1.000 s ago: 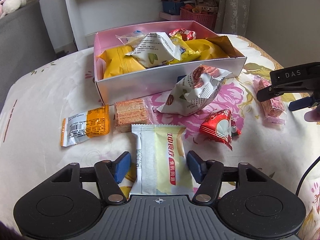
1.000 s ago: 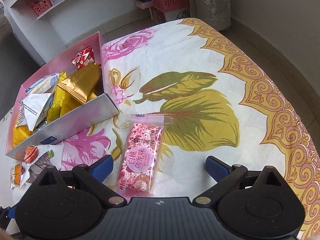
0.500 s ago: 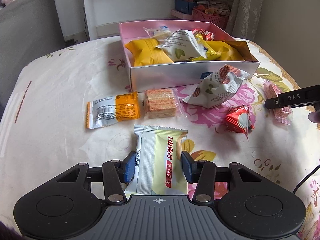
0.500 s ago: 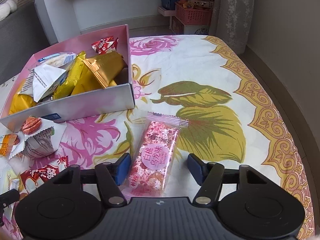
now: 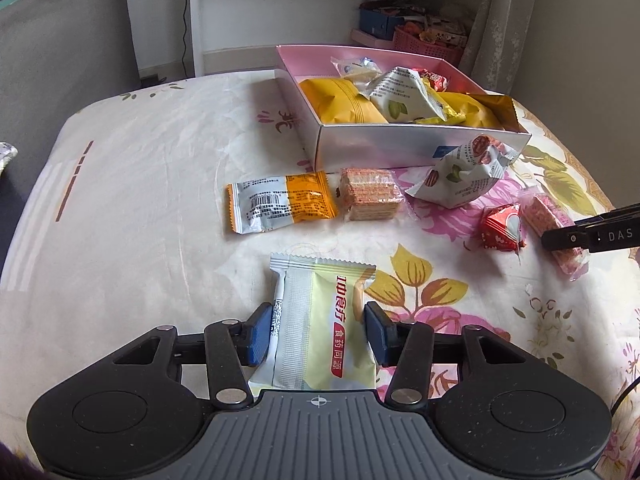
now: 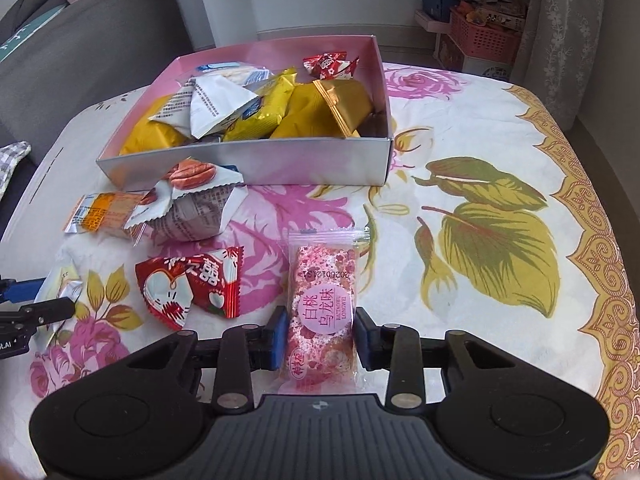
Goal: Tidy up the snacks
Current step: 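Carry both snacks over the box and open both grippers to drop them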
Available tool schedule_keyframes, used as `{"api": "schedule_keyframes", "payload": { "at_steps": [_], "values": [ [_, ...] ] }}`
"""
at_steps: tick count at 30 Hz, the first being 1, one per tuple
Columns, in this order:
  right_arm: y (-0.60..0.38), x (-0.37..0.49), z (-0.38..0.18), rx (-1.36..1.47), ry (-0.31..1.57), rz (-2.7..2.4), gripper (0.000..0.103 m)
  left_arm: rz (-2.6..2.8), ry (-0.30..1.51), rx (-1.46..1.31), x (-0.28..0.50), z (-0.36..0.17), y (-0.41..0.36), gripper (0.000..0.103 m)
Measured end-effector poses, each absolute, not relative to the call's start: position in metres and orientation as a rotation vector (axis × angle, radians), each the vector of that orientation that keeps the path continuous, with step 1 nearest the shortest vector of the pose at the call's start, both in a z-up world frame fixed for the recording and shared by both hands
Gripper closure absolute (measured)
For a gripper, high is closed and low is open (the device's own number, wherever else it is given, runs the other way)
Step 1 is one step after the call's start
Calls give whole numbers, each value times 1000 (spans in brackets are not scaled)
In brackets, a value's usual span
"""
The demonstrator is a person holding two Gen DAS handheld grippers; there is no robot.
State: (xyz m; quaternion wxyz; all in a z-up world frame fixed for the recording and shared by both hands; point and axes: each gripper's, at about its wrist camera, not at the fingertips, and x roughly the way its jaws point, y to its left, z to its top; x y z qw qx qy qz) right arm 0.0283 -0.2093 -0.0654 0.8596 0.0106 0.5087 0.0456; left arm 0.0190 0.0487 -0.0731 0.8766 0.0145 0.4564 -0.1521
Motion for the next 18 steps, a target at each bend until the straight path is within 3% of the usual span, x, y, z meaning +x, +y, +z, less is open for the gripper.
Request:
{"api": "schedule_keyframes", "payload": {
  "at_steps": [2, 4, 7, 18],
  "values": [
    [-207, 26, -66, 17, 1069, 98, 72, -327, 942, 32, 19, -74, 48, 54],
    [-207, 25, -68, 22, 1079, 98, 57, -331, 936, 37, 18, -74, 47, 53],
    [-205, 24, -67, 30, 1085, 102, 46, -331, 933, 45, 19, -75, 43, 50],
    [-202, 25, -71, 14, 1091, 97, 44, -349, 929, 103, 16, -76, 35, 40]
  ]
}}
